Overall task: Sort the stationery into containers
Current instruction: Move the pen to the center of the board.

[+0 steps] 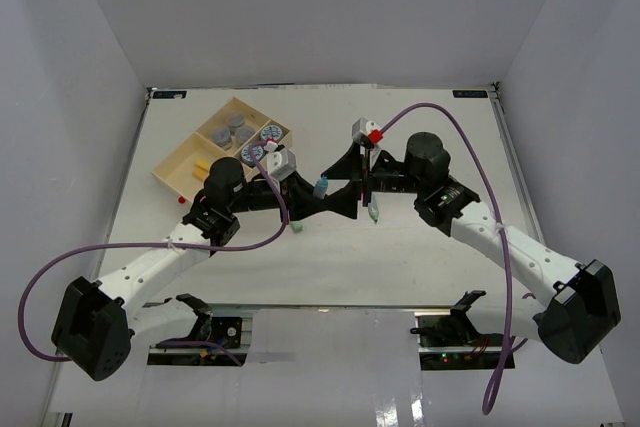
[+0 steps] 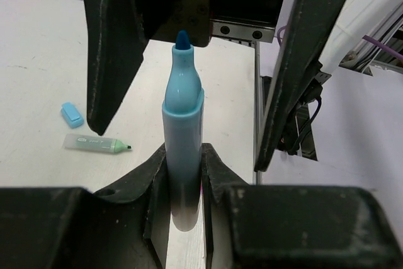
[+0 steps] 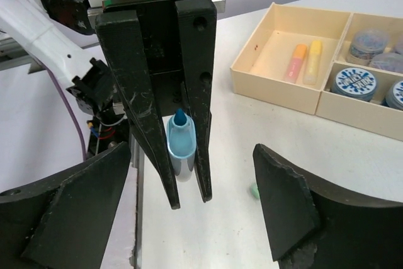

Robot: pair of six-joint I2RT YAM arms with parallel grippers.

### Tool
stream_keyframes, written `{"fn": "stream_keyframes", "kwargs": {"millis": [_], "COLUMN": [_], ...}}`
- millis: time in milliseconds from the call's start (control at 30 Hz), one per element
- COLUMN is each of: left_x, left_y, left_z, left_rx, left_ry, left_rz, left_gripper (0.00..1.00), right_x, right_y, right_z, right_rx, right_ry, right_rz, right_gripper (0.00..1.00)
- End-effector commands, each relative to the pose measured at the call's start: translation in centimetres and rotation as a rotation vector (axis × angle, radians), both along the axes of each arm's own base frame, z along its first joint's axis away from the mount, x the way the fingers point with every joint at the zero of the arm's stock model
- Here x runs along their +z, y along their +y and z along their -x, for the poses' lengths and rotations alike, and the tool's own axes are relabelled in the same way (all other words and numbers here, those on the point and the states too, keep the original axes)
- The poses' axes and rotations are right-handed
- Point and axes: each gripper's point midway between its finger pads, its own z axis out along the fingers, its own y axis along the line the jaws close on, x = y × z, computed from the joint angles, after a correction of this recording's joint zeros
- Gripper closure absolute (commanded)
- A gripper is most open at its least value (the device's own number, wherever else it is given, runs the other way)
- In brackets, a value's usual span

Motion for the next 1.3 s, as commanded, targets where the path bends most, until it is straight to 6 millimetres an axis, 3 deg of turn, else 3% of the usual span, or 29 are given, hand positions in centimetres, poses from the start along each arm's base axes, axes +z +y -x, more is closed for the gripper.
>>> {"fn": "stream_keyframes", "kwargs": {"millis": [0,133,167,200,233,333,433,500,567,667,767,967,1000,1033,1067,1167,1267], "left_x": [0.6,0.1,-0.2,-0.3,-0.4,-0.6,-0.8,-0.7,-0.6,-0.4,-0.4,-0.3,-0.2,-0.1,-0.1,-0.3,-0.3], "left_y": [0.4,0.4,0.5,0.6,0.8,1.6,3.3,4.4,4.8,5.6,6.3,7.6,7.7,7.7,7.7,7.7,7.6], "left_z": [-0.1,-1.0,-1.3,-1.9,-2.4,-4.4,-6.7,-7.9,-8.3,-8.9,-9.4,-10.0,-10.0,-10.0,-10.0,-10.1,-10.2], "left_rx": [0.019,0.060,0.073,0.111,0.136,0.254,0.396,0.462,0.481,0.511,0.548,0.609,0.610,0.611,0.608,0.605,0.597], "left_ry": [-0.037,-0.025,-0.020,-0.017,-0.013,0.005,0.034,0.039,0.042,0.034,0.008,-0.048,-0.050,-0.053,-0.050,-0.041,-0.036], "left_rz": [0.009,-0.011,-0.020,-0.025,-0.027,-0.044,-0.051,-0.048,-0.050,-0.058,-0.077,-0.093,-0.090,-0.084,-0.082,-0.084,-0.083], "left_gripper": [1.00,1.00,1.00,1.00,1.00,1.00,1.00,1.00,1.00,1.00,1.00,1.00,1.00,1.00,1.00,1.00,1.00], "right_x": [1.5,1.6,1.6,2.1,1.3,0.7,-2.5,-4.4,-5.8,-10.3,-13.2,-16.0,-17.3,-17.0,-18.1,-18.5,-20.5], "right_y": [-0.9,-2.4,-3.1,-3.7,-4.4,-6.7,-10.4,-11.6,-13.6,-15.1,-16.4,-17.5,-17.6,-17.5,-17.6,-18.1,-18.3], "right_z": [-0.6,-1.2,-2.2,-2.3,-2.7,-4.6,-7.8,-9.2,-11.1,-13.5,-16.0,-20.3,-20.9,-21.8,-22.3,-23.7,-24.5], "right_rx": [-0.064,-0.159,-0.224,-0.260,-0.301,-0.477,-0.729,-0.808,-0.923,-1.005,-1.109,-1.219,-1.228,-1.245,-1.266,-1.328,-1.349], "right_ry": [-0.069,-0.085,-0.096,-0.112,-0.106,-0.118,-0.053,-0.015,0.025,0.136,0.183,0.273,0.299,0.303,0.325,0.336,0.378], "right_rz": [-0.008,0.017,0.026,0.021,0.041,0.082,0.238,0.317,0.383,0.520,0.618,0.685,0.709,0.695,0.714,0.725,0.768], "right_gripper": [0.14,0.02,0.00,0.07,0.09,0.10,0.10,0.10,0.10,0.09,0.07,0.03,0.02,0.02,0.02,0.01,0.00]}}
